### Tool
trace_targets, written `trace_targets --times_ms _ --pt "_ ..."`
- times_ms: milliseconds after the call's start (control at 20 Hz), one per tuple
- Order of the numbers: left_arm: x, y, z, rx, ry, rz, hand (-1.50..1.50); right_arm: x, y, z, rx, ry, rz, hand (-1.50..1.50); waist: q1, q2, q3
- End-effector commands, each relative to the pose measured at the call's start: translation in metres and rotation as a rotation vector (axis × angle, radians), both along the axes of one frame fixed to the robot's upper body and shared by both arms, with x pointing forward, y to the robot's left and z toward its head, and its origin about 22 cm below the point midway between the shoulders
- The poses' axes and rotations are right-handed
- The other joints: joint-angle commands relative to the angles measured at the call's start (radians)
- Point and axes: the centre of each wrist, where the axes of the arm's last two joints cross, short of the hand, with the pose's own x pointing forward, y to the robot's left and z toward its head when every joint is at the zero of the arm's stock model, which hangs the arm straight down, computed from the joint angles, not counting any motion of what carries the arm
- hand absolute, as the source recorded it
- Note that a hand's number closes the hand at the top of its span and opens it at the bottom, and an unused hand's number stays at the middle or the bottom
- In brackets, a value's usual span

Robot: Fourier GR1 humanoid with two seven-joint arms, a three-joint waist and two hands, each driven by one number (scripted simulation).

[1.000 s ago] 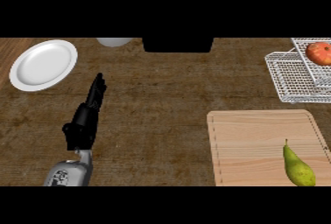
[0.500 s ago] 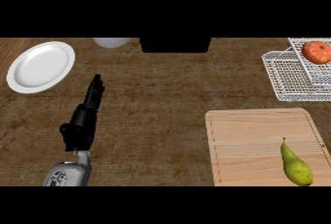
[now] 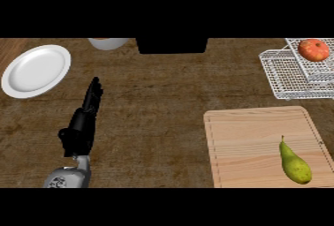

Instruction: Pick the squash from the cutting board and place it in the tiered basket

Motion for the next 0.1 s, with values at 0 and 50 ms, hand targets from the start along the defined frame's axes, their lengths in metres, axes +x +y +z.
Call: trace_targets --times_ms 0,50 --pt "0.003 0.003 -0.006 0.005 -0.004 0.032 0.0 -0.065 -0.03 -0.01 0.03 -0.038 0.021 -1.5 -0.018 -0.001 0.0" --pt "0.009 -0.001 0.0 -0.018 0.02 0.023 0.0 -0.076 -0.035 -0.018 0.04 -0.043 0.045 -1.5 -0.02 0.001 0.001"
